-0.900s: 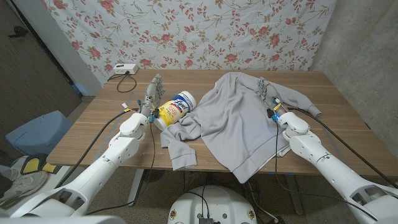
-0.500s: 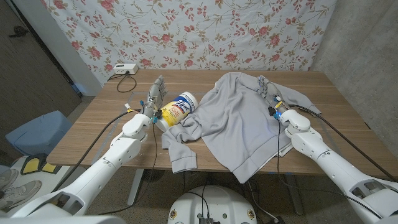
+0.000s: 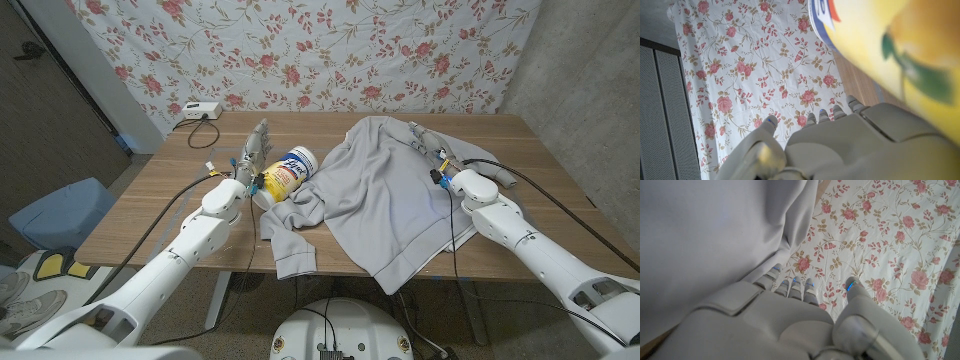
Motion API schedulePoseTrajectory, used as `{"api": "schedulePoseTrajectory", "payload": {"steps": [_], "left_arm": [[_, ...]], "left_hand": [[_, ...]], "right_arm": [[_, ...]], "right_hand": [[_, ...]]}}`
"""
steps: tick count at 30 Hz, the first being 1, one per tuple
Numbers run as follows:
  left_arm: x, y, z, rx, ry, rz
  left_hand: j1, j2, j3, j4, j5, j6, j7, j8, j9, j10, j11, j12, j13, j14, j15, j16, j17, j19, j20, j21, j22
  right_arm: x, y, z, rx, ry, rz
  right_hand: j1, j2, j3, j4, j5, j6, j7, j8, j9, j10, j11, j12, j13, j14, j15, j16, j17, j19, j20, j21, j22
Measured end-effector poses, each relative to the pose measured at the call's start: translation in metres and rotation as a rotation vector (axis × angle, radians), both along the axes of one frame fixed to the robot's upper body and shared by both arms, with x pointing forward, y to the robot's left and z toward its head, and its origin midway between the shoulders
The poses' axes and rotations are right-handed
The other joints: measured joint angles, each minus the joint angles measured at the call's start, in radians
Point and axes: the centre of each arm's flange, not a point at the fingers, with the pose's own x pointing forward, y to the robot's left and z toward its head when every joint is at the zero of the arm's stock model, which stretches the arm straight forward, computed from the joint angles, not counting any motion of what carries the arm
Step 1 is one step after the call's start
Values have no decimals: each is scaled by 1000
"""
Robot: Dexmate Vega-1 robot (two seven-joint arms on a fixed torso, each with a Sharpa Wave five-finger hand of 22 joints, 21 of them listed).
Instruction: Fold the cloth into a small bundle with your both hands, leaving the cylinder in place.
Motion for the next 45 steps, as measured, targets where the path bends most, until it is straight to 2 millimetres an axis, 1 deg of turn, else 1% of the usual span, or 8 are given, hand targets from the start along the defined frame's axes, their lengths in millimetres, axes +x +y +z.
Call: {"api": "schedulePoseTrajectory", "payload": {"steps": [3,6,10,18,22,25,28,45], "left_arm": [[-1,-1,3,6,-2,4],[-2,-1,5,19,-1,12],[-4,0,11,50,-1,40],[-8,0,23,106,2,73],[-7,1,21,116,17,88],[-11,0,31,137,1,90],[-12,-1,34,144,-3,92],[-13,0,41,158,-10,99]], "left_hand": [[0,0,4,-4,0,4,-4,0,0,4,4,5,0,-1,8,2,0,0,14,0,0],[17,17,4,-32,-1,2,-13,5,0,4,4,13,0,-1,18,10,0,1,20,0,-3],[43,-3,6,-62,-9,1,-14,7,0,4,4,21,0,-1,18,10,0,2,26,4,-3],[78,-23,10,-99,-23,2,-24,7,4,3,5,21,4,1,27,10,0,-1,30,4,-3],[92,-26,12,-115,-32,2,-24,7,5,4,29,21,4,1,31,10,0,0,39,4,-3],[107,-28,14,-133,-38,2,-24,7,5,4,40,21,4,-1,37,10,0,4,43,0,-3],[111,-32,14,-141,-38,2,-24,7,5,4,54,21,4,1,41,10,0,4,46,0,-3],[125,-25,10,-162,-58,2,-23,3,5,0,57,16,8,1,52,5,3,2,62,-12,0]], "right_arm": [[0,3,2,-44,-4,-18],[0,5,5,-75,-9,-30],[0,7,9,-119,-20,-50],[-1,9,18,-191,-42,-98],[-5,15,25,-208,-60,-86],[-4,17,27,-273,-67,-140],[-4,20,28,-323,-72,-175],[-13,54,44,-562,-135,-303]], "right_hand": [[7,1,4,-4,0,0,0,3,0,0,0,0,0,0,0,0,0,0,0,0,0],[11,-4,4,-12,0,0,0,4,0,0,0,0,0,0,0,0,0,0,0,0,0],[16,-8,8,-16,0,0,0,4,0,4,3,0,0,0,0,0,0,0,0,0,0],[32,-11,6,-31,0,0,0,4,0,4,3,0,0,6,5,0,0,1,10,0,0],[39,-12,8,-33,0,0,0,4,0,4,3,0,0,3,8,0,0,1,13,0,0],[42,-16,7,-39,0,2,-2,4,0,4,3,0,0,0,11,0,0,1,13,0,0],[48,-22,9,-42,0,5,-5,4,0,4,3,0,0,0,11,0,0,-1,15,0,0],[75,-42,2,-66,-9,12,-28,8,0,9,-2,0,0,20,16,8,3,7,54,0,0]]}}
